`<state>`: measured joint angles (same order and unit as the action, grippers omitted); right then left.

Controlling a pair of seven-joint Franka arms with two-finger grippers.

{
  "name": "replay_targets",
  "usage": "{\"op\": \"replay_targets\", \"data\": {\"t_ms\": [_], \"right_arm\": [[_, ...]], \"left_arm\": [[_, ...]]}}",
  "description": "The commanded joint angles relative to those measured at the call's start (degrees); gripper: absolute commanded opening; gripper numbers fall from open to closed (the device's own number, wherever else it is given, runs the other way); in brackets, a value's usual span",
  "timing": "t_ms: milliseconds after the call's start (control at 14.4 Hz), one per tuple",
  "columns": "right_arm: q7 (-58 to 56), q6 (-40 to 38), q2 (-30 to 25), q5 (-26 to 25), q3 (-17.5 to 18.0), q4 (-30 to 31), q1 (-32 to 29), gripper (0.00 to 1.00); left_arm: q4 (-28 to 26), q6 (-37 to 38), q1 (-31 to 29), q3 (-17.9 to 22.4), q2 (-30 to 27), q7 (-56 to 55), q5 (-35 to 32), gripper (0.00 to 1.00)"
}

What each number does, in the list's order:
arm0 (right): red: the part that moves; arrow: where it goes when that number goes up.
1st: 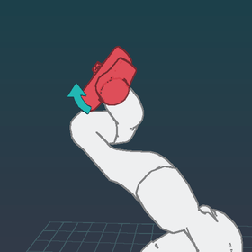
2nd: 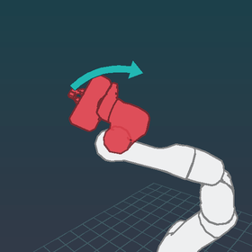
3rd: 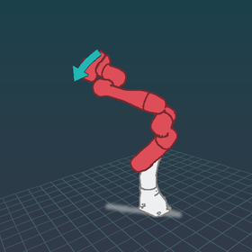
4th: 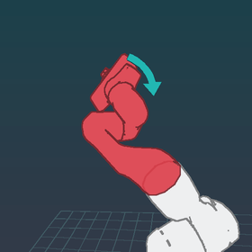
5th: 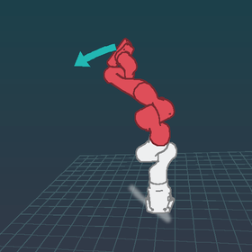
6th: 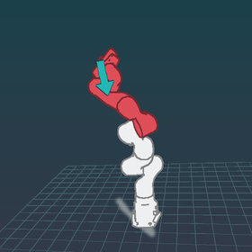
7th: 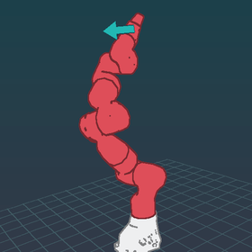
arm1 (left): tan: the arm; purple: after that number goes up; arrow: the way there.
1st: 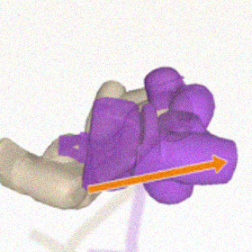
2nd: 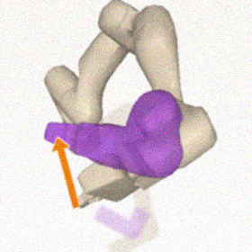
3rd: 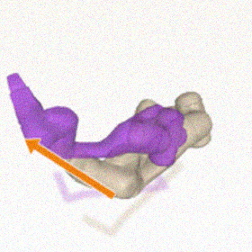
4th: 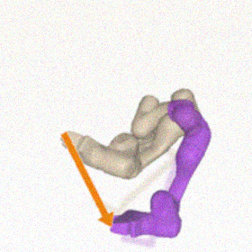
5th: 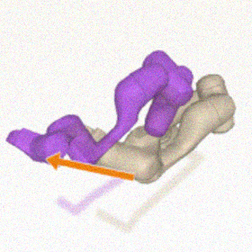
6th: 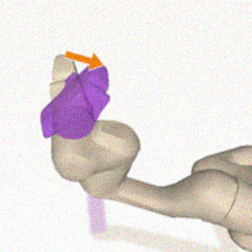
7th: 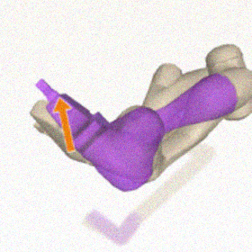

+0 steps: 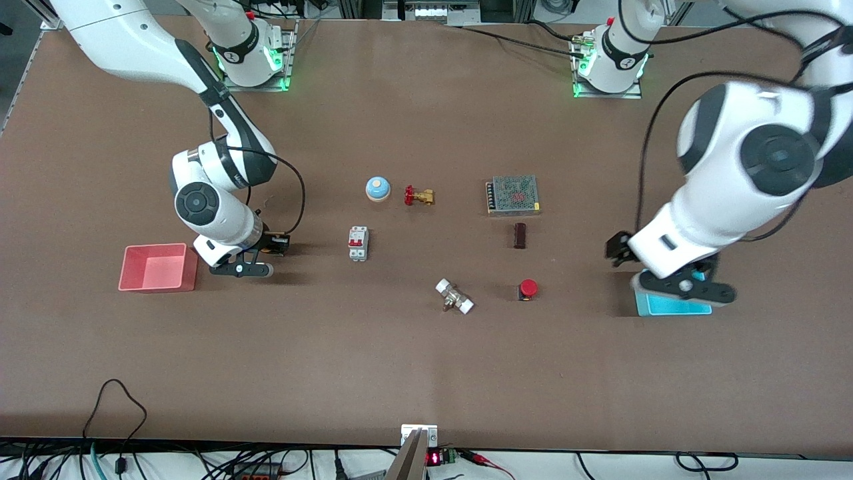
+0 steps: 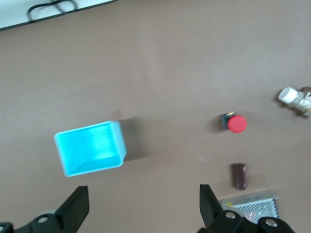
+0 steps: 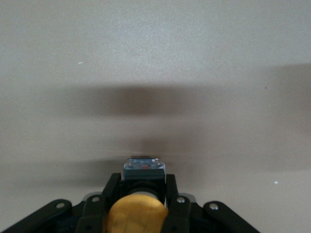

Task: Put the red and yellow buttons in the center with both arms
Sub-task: 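Place the yellow button with the right gripper while the left gripper withdraws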

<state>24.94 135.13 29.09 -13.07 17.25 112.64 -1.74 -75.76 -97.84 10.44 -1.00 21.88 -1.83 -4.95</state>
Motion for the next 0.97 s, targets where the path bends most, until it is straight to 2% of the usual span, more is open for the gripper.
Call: {"op": "replay_targets", "data": {"t_ms": [0,70,139,209,348,417,487,557,696,765,835,904], "right_arm": [[1.4,0.7,0.3,-1.3,0.1,0.1,0.1,0.17],[1.4,0.7,0.3,-1.3,0.1,0.1,0.1,0.32],[1.4,0.7,0.4,-1.3,0.1,0.0,0.1,0.58],[1.3,0.7,0.5,-1.3,0.1,0.0,0.0,0.65],[1.3,0.7,0.5,-1.3,0.1,-0.1,0.0,0.86],[1.4,0.7,0.5,-1.3,0.1,-0.1,0.0,0.88],[1.3,0.7,0.4,-1.3,0.1,-0.2,-0.1,1.0],[1.2,0.7,0.0,-1.2,0.1,-0.5,-0.2,1.0],[0.5,0.3,-2.4,-0.5,0.1,-1.6,-0.6,1.0],[0.3,-0.3,-3.8,0.0,0.1,-2.6,-1.3,1.0],[0.2,-1.4,-5.7,0.1,0.0,-3.5,-1.7,1.0],[0.1,-3.2,-7.5,1.4,-0.4,-4.6,-1.8,1.0]], "left_arm": [[-1.8,3.1,-3.0,-1.4,-4.5,2.3,0.7,1.0],[-1.8,3.9,-2.9,-1.3,-4.9,2.3,0.8,1.0],[-1.7,3.9,-2.8,-0.9,-4.7,1.7,1.0,1.0],[-1.7,3.7,-2.7,-0.8,-4.5,2.2,0.8,1.0],[-2.0,4.7,-3.0,-1.0,-5.6,1.5,-0.3,1.0],[-3.0,4.9,-3.8,-0.9,-7.3,2.3,0.3,1.0],[-4.3,4.5,-6.0,-1.3,-7.8,2.3,1.3,1.0],[-6.9,2.1,-7.2,-1.5,-9.2,2.4,2.0,1.0],[-17.9,-4.5,-7.4,-1.6,-16.2,2.4,1.9,1.0],[-21.8,-5.4,-7.7,-1.6,-19.0,2.4,1.9,1.0],[-22.6,-4.7,-7.9,-1.6,-19.9,2.7,2.0,1.0],[-21.1,-2.3,-7.8,-1.6,-19.9,3.6,2.0,1.0]]}}
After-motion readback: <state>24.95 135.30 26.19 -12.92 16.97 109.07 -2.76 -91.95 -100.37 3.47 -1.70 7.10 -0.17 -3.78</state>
